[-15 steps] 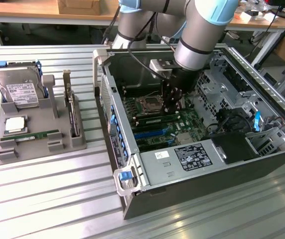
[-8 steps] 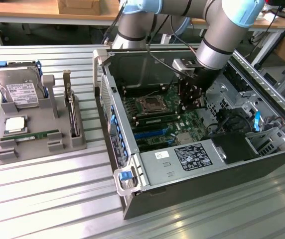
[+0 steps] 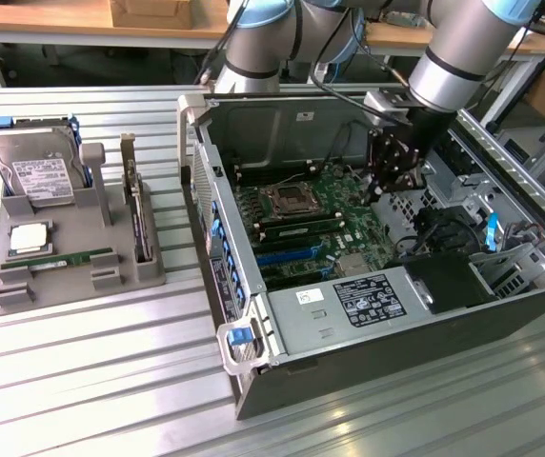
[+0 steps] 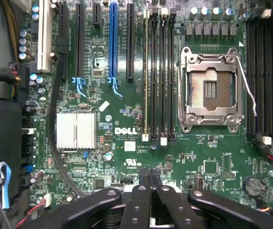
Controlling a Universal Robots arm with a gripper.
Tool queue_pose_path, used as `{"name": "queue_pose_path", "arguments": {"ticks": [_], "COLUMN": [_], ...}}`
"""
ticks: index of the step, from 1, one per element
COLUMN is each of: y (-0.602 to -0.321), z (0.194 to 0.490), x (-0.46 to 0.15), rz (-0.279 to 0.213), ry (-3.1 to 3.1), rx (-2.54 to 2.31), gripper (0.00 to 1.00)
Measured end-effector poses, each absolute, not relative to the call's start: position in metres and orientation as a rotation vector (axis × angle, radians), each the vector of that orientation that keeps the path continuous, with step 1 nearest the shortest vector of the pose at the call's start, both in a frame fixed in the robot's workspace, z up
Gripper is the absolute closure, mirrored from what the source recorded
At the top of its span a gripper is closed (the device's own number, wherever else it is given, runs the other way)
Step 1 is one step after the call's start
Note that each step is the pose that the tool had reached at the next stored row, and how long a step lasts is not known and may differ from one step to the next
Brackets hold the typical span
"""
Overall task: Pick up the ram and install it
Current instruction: 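Press down the ram until it locks into place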
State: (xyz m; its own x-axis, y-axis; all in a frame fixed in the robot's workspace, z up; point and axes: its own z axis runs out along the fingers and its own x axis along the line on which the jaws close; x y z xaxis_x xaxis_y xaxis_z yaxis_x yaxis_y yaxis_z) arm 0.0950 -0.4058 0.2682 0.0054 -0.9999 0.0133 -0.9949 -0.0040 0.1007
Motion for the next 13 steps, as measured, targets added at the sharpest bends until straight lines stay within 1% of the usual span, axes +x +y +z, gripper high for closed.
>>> {"name": "queue_pose_path", "arguments": {"ticks": [3, 13], "y": [-0.4058, -0.4058], "z": [0.2842, 0.2852], "x": [0.095, 0.0949], "rz": [-0.094, -0.094], "ry": [-2.158, -2.159], "rx": [2.168, 2.169], "gripper": [0.9, 0.9]}}
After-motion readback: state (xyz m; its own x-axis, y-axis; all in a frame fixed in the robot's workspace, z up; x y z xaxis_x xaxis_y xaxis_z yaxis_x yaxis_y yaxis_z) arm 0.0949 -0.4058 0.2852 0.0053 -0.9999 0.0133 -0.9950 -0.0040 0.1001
